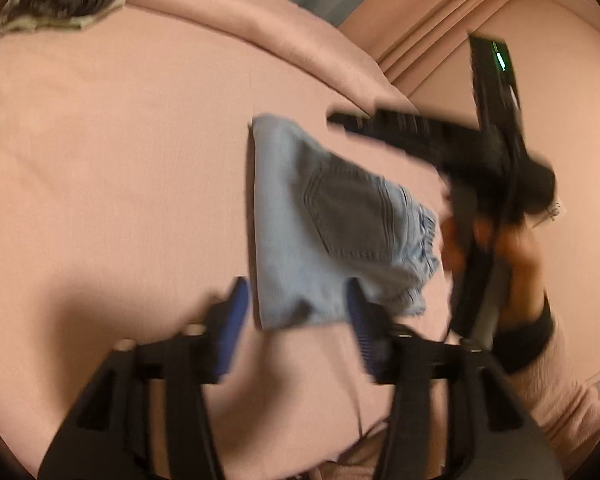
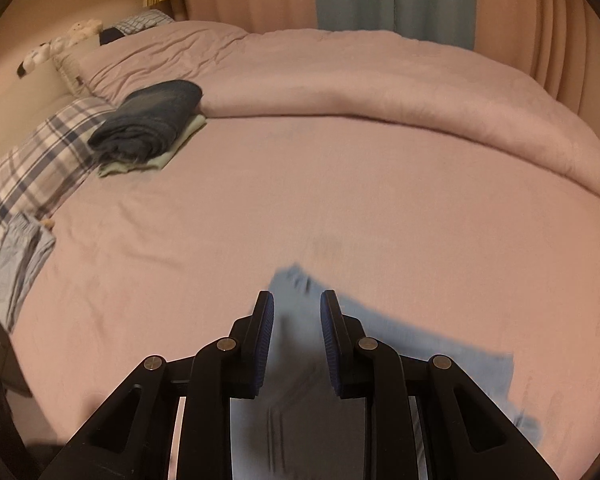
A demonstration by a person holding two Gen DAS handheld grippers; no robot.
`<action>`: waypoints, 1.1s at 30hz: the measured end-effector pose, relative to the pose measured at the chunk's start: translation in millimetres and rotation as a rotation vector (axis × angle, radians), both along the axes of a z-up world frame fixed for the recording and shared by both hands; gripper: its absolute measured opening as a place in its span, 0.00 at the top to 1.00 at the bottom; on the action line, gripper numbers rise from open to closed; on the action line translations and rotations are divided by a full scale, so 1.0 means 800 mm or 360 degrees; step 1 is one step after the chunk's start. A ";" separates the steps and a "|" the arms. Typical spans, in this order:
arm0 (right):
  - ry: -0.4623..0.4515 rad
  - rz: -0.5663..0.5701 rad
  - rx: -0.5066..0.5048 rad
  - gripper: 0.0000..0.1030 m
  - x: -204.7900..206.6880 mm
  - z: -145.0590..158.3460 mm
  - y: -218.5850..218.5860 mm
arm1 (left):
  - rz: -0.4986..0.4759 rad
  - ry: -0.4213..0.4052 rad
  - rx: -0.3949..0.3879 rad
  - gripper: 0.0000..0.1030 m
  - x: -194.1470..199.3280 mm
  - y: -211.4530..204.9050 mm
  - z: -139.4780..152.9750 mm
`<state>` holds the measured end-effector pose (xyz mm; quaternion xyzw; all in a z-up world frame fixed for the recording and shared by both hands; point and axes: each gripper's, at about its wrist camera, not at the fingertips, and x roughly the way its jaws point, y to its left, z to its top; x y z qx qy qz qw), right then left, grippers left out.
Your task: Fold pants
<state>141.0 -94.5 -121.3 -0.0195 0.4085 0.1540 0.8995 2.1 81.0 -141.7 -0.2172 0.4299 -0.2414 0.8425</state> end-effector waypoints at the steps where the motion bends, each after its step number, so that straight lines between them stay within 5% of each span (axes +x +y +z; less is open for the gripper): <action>1: 0.0006 0.0002 0.0004 0.77 -0.005 -0.003 0.000 | 0.0010 -0.0009 0.0007 0.37 0.004 -0.001 0.001; 14: 0.0089 -0.0167 0.0073 0.76 -0.090 -0.041 -0.065 | -0.0126 -0.0091 0.0292 0.36 0.047 -0.074 -0.009; 22: 0.0070 -0.0160 0.0056 0.76 -0.124 -0.066 -0.077 | -0.0219 -0.0116 0.0564 0.32 0.060 -0.110 -0.051; 27: 0.0062 -0.0191 0.0124 0.76 -0.123 -0.075 -0.082 | -0.0236 -0.0133 0.0590 0.32 0.059 -0.105 -0.056; 30: 0.0058 -0.0170 0.0158 0.75 -0.128 -0.065 -0.087 | -0.0232 -0.0124 0.0494 0.31 0.054 -0.089 -0.041; 33: -0.0034 -0.0214 0.0202 0.59 -0.140 -0.045 -0.105 | -0.0144 -0.0144 0.0441 0.24 0.054 -0.071 -0.029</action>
